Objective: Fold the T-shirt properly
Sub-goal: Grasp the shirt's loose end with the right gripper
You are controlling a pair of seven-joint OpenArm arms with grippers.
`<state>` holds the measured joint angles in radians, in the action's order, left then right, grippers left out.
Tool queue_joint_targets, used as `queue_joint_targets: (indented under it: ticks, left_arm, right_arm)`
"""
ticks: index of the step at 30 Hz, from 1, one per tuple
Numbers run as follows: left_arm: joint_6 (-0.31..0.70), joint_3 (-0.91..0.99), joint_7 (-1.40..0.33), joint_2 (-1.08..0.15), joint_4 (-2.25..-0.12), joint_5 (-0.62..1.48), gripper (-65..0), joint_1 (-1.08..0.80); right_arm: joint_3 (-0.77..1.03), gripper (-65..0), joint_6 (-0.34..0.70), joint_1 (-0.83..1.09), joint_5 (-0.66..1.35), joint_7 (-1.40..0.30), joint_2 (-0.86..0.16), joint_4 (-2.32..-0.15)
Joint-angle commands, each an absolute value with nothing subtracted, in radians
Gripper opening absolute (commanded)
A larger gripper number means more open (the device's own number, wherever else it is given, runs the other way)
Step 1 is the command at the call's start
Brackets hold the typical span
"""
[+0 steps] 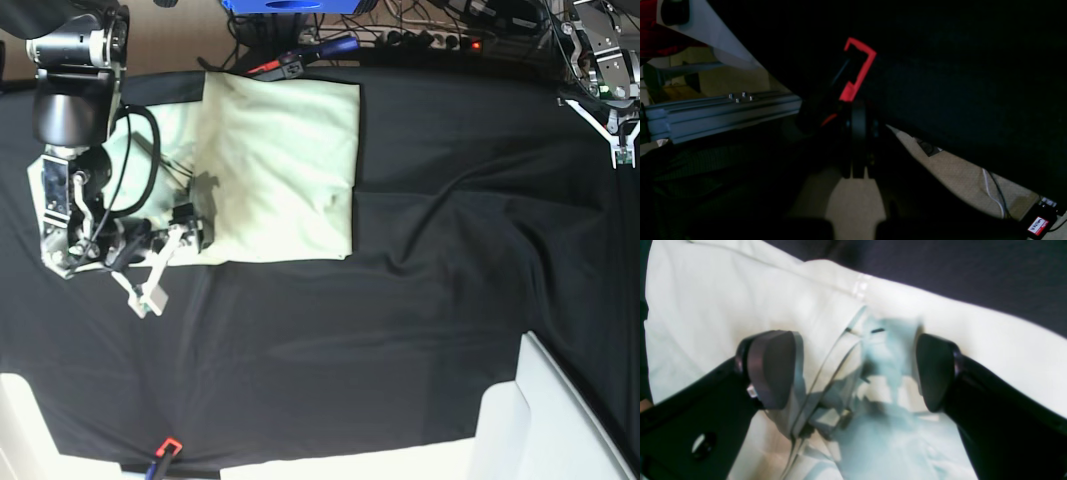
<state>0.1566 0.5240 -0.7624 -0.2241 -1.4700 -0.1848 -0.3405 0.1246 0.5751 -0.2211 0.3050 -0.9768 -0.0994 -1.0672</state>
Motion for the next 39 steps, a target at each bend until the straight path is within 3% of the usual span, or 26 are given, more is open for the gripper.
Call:
queue_joint_targets:
  ticks: [1, 3, 5, 11, 15, 18, 30, 39]
  left_arm:
    - [0.145, 0.530, -0.751, -0.240, -1.484, -0.197, -65.0, -0.340]
    - [0.145, 0.530, -0.751, -0.240, -1.484, -0.197, -65.0, -0.340]
    - [0.145, 0.530, -0.751, -0.240, -1.484, -0.197, -65.0, -0.340]
    - [0.145, 0.530, -0.751, -0.240, -1.484, -0.197, -65.0, -0.340]
    - [0.145, 0.530, -0.751, -0.240, -1.484, -0.197, -65.0, -0.337]
    - [0.145, 0.530, -0.751, -0.240, -1.484, -0.197, -65.0, -0.337]
    - [0.145, 0.530, -0.751, -0.240, -1.484, -0.197, -65.0, -0.337]
    - [0.145, 0.530, -0.751, -0.240, -1.484, -0.197, -65.0, -0.335]
  right_arm:
    - [0.128, -11.6, 0.579, -0.243, 0.317, -0.964, -0.104, -1.069]
    - [0.128, -12.6, 0.579, -0.243, 0.317, -0.964, -0.091, -1.056]
    - [0.127, -18.0, 0.579, -0.243, 0.317, -0.964, -0.087, -1.053]
    - [0.124, -37.3, 0.579, -0.243, 0.318, -0.964, -0.084, -1.053]
    - [0.127, -54.1, 0.579, -0.248, 0.318, -0.964, -0.085, -1.053]
    - [0.127, -62.2, 0.579, -0.251, 0.318, -0.964, -0.085, -1.053]
    - [0.128, -64.0, 0.579, -0.265, 0.318, -0.970, -0.085, -1.061]
    - [0.128, -60.8, 0.578, -0.289, 0.318, -1.010, -0.085, -1.058]
